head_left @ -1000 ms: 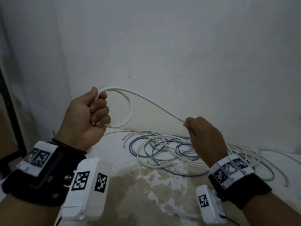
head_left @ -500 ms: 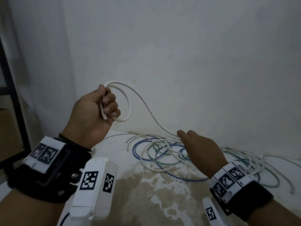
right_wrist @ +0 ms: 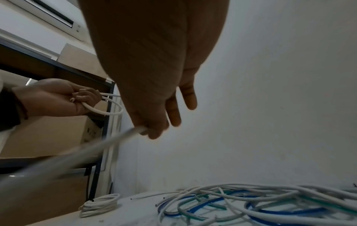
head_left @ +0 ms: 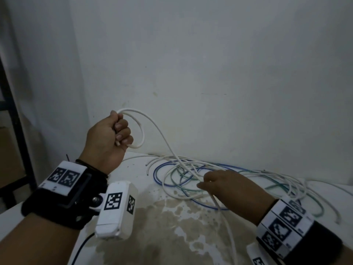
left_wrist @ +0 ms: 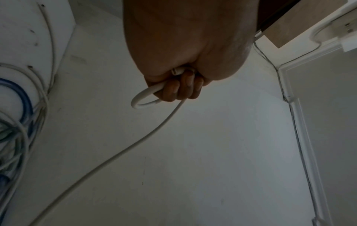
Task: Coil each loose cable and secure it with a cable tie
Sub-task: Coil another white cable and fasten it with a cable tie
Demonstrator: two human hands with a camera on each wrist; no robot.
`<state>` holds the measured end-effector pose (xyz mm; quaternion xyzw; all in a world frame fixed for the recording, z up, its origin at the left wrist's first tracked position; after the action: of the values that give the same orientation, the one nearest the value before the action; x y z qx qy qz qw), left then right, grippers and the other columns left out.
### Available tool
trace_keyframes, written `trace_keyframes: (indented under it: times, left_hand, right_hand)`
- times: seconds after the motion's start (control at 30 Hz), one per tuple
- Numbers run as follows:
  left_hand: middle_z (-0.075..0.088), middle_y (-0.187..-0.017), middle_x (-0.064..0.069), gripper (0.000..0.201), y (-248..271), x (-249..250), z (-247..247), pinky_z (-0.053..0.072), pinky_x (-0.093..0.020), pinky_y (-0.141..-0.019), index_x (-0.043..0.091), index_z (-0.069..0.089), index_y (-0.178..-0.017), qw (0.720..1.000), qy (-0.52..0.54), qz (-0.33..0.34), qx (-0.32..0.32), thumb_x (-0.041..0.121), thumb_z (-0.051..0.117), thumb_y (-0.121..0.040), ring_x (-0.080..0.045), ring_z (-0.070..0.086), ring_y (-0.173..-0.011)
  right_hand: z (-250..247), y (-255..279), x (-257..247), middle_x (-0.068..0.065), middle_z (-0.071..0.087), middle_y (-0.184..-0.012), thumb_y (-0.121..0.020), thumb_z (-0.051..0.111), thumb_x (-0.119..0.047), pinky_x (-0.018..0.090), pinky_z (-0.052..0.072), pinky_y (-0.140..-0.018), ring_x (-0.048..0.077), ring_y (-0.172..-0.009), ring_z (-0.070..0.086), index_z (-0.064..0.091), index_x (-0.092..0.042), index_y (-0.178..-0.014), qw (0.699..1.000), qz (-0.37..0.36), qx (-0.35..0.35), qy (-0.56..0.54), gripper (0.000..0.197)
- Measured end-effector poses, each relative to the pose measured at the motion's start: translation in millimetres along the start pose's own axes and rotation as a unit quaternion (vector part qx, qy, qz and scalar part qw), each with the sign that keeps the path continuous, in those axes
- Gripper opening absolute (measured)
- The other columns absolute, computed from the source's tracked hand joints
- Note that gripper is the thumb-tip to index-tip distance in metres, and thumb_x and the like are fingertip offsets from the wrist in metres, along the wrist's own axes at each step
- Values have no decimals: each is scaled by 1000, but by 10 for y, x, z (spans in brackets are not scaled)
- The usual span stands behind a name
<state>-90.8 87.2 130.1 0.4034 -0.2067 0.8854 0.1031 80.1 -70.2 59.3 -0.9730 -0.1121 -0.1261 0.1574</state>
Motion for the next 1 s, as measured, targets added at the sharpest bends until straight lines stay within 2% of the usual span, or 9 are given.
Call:
trace_keyframes:
  times: [0.1,0.2,0.3,0.4,0.47,0.57,0.77,0.93,1.0]
  left_hand:
    - [34,-49,9,32,-9,-115,-68,25,-16,-37,17,44,-77,1000,-8,-14,15,29,32,-104,-4,26,-35]
    - [34,-48,8,32,-7,-255,-130,26,-16,-36,16,43,-76,999,-29,-31,25,28,31,-104,-5,26,-34]
    - [33,-49,8,33,13,-435,-170,26,-16,-35,16,42,-75,997,-55,-55,30,27,32,-104,-5,26,-34]
    - [32,-50,6,33,48,-576,-185,26,-17,-36,16,42,-75,994,-76,-65,34,25,31,-105,-6,25,-36]
    - [33,-51,6,34,57,-620,-186,26,-17,-37,16,40,-74,994,-77,-64,32,25,30,-105,-6,25,-36]
    - [33,-51,6,33,55,-656,-210,27,-18,-37,16,41,-75,995,-69,-64,36,25,31,-105,-6,25,-36]
    - [34,-52,6,32,94,-735,-203,28,-17,-37,15,43,-77,995,-38,-75,47,26,32,-104,-6,26,-36]
    - [35,-49,7,32,151,-845,-93,30,-17,-36,15,41,-76,994,8,-109,29,26,32,-105,-6,27,-35]
    - [35,-50,6,32,189,-884,-51,30,-17,-36,15,42,-76,993,8,-113,21,26,32,-104,-7,27,-36]
  right_hand:
    - [-67,64,71,9,67,-112,-66,83,-12,34,55,-71,26,-95,66,72,-17,-93,991,-13,132,21,30]
    - [-63,96,237,8,68,-111,-84,66,-22,29,52,-85,24,-99,66,72,-11,-96,975,35,184,-121,17]
    - [98,211,590,2,71,-93,-99,47,-25,22,46,-82,16,-88,64,69,-14,-90,915,183,185,-308,26]
    - [242,319,749,1,71,-80,-99,46,-23,33,54,-78,12,-78,67,69,-12,-81,828,287,207,-435,31]
    - [343,361,753,11,72,-81,-99,46,-22,36,57,-77,22,-79,70,68,-4,-81,734,325,219,-554,33]
    - [369,428,716,19,71,-84,-97,48,-26,33,55,-68,30,-79,70,65,0,-83,618,341,253,-661,34]
    - [319,550,745,10,70,-67,-97,48,-23,27,56,-55,24,-67,71,57,-4,-81,408,359,369,-754,27]
    - [403,546,704,8,68,-60,-98,48,-21,25,56,-52,20,-61,70,55,-4,-78,358,374,380,-767,27]
    - [449,597,717,9,68,-58,-99,45,-19,24,56,-52,18,-60,70,53,-4,-79,297,368,410,-780,27]
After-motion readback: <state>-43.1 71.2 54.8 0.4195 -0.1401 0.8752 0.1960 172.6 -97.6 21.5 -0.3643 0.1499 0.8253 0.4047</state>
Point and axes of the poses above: each hand's wrist, its own y-axis away from the middle knuckle, its own z-axis out of the palm, x = y × z, the point moved 9 cm from there along -y, towards the middle knuckle
